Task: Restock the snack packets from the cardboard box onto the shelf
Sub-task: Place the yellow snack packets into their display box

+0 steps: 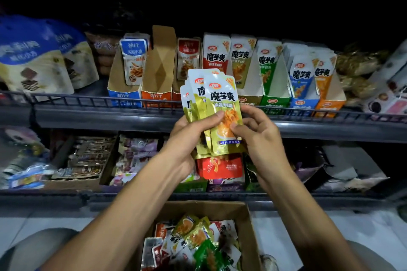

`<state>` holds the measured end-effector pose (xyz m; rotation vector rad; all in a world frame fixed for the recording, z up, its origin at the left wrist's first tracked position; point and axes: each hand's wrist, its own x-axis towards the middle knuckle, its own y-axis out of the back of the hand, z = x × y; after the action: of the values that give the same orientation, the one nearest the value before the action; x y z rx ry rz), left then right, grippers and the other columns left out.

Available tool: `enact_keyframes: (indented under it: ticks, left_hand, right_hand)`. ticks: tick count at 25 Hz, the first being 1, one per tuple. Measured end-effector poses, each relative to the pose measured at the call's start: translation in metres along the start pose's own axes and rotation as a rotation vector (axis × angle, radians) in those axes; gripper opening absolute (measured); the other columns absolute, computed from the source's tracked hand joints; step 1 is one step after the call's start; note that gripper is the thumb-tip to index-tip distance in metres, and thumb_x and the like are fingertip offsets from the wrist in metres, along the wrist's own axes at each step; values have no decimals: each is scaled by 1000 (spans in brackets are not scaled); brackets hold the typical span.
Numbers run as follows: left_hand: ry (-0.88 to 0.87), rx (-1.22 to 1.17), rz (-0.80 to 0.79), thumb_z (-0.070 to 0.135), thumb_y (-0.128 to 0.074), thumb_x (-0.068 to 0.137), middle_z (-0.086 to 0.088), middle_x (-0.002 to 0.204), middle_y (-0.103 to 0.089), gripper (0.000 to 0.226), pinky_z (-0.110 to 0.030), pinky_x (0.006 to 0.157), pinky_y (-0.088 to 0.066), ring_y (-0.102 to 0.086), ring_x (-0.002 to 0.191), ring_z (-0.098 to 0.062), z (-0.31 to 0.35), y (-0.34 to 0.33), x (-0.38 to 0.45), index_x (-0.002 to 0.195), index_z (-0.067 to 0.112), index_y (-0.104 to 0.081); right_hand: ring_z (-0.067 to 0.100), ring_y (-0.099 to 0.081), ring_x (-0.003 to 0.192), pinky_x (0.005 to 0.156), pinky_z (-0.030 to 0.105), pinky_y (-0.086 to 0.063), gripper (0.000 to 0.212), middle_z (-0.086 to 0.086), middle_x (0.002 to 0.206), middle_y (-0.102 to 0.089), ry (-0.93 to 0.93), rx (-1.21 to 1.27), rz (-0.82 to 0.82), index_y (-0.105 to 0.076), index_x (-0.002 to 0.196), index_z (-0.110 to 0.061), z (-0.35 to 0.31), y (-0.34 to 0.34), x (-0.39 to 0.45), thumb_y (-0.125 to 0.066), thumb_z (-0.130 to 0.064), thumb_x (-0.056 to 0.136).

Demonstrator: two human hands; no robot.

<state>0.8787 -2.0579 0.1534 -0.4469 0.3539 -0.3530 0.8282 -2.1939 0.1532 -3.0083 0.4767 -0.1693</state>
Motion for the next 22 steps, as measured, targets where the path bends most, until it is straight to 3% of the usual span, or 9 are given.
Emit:
enact_keyframes:
  ticks: [4,9,13,14,16,18,20,22]
  left_hand:
    - [19,20,0,27,-80,78,-9,101,-77,42,-37,71,-62,-75,90,-27,-6,-9,-2,116,15,-70]
    - [58,50,-35,24,-81,72,-13,100,-76,48,-42,75,-61,-74,87,-30,-6,-14,0,117,10,-69]
    - [52,24,20,19,-82,74,-14,97,-76,45,-40,70,-62,-74,83,-31,-10,-22,5,116,9,-70]
    - [50,18,34,19,-82,75,-13,94,-77,42,-38,66,-62,-74,78,-28,-9,-24,7,115,10,-71]
    - [49,-7,47,19,-82,75,-11,88,-77,41,-35,59,-61,-73,67,-24,1,-26,11,114,10,-71]
    - [29,-17,55,19,-83,74,-10,84,-77,46,-34,53,-59,-73,62,-23,18,-26,18,117,9,-70]
    - [3,-19,62,21,-85,71,-10,86,-77,54,-33,52,-57,-73,63,-23,35,-20,25,121,9,-68]
    - [-13,-27,68,23,-85,71,-11,87,-77,54,-34,53,-57,-74,66,-25,45,-12,31,121,9,-68]
  right_hand:
    - [16,-72,86,68,28,-56,32,0,98,-73,-10,-76,12,-58,106,-18,-2,4,-4,-76,-23,80]
    - [19,-71,71,56,25,-54,12,9,89,-74,-164,192,100,-61,100,-9,-11,24,2,-64,-12,89]
    - [23,-67,75,63,32,-55,6,9,84,-72,-161,167,175,-62,85,-13,-11,33,10,-62,-10,90]
    - [26,-68,82,70,37,-56,12,8,90,-73,-157,187,182,-62,93,-14,-15,37,13,-62,-4,88]
    - [27,-69,93,82,48,-53,45,7,99,-74,-145,211,154,-53,117,-20,-28,45,23,-60,7,83]
    - [20,-70,86,78,46,-54,61,3,97,-74,-106,83,153,-44,128,-24,-44,53,37,-60,10,80]
    - [14,-70,71,64,41,-59,51,3,90,-72,-51,14,174,-47,127,-17,-61,55,59,-60,5,83]
    - [10,-67,60,55,35,-58,22,0,72,-69,11,-70,235,-57,109,-10,-79,54,86,-58,-1,89]
